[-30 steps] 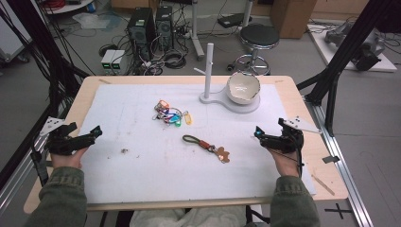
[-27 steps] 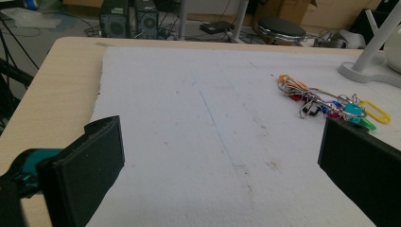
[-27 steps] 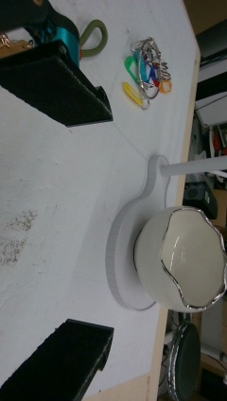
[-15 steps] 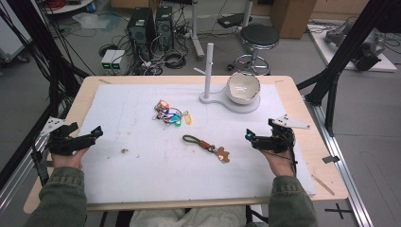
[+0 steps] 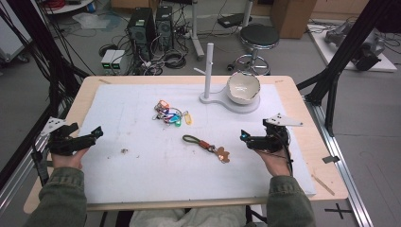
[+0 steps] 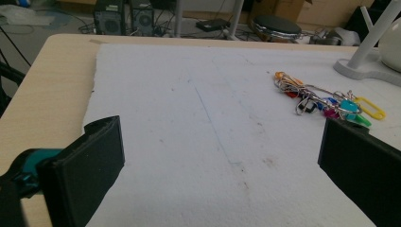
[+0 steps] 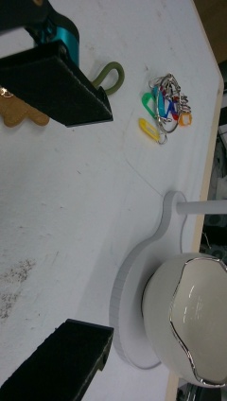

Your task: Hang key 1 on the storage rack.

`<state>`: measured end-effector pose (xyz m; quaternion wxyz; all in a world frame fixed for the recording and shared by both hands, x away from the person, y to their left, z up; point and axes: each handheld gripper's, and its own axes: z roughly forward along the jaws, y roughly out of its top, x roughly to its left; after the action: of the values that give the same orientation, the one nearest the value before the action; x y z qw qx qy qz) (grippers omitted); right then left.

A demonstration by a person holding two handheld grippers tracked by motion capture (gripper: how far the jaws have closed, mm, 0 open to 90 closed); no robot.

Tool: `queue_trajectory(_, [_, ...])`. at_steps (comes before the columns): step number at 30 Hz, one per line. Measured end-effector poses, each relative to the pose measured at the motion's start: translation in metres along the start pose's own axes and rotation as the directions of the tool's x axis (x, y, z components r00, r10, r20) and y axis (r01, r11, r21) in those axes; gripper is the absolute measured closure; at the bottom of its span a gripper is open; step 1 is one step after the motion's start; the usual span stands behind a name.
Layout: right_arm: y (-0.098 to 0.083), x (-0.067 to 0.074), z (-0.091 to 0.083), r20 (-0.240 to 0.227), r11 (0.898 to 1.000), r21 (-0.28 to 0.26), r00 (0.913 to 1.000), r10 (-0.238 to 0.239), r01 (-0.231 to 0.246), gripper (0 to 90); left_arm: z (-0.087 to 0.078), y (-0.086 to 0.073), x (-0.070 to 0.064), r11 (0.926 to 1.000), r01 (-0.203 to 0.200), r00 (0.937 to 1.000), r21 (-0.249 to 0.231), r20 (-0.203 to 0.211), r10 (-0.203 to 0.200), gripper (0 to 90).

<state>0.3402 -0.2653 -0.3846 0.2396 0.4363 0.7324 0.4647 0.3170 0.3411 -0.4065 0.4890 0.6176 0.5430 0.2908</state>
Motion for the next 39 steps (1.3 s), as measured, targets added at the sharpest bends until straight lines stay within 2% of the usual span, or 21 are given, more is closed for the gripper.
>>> queue_trajectory(5, [0.002, 0.005, 0.005, -0.022, 1.0, 0.022, 0.9998, -0.003, 0.004, 0.7, 0.0, 0.0, -0.001, 1.0, -0.002, 1.0, 0.002, 0.001, 0.002, 1.7])
queue_trajectory(10, [0.004, 0.011, 0.013, -0.038, 0.998, 0.047, 0.9986, -0.036, 0.038, 0.7, 0.001, 0.0, -0.001, 1.0, -0.005, 1.0, 0.005, 0.005, 0.005, 1.7])
queue_trajectory(16, [0.006, 0.016, 0.018, -0.053, 0.997, 0.062, 0.9979, -0.038, 0.041, 0.7, 0.001, 0.0, -0.001, 1.0, -0.007, 1.0, 0.006, 0.002, 0.007, 1.7])
queue_trajectory(18, [0.006, 0.019, 0.021, -0.061, 0.995, 0.077, 0.9968, -0.052, 0.056, 0.7, 0.001, -0.001, -0.002, 1.0, -0.007, 1.0, 0.007, 0.004, 0.007, 1.7])
queue_trajectory(33, [0.008, 0.031, 0.033, -0.101, 0.991, 0.111, 0.993, -0.061, 0.072, 0.7, 0.002, -0.001, -0.003, 0.9997, -0.018, 0.9998, 0.018, 0.009, 0.018, 1.7])
queue_trajectory(39, [0.007, 0.035, 0.038, -0.116, 0.986, 0.14, 0.9905, -0.073, 0.089, 0.7, 0.001, -0.001, -0.002, 0.9998, -0.013, 0.9999, 0.016, 0.008, 0.012, 1.7])
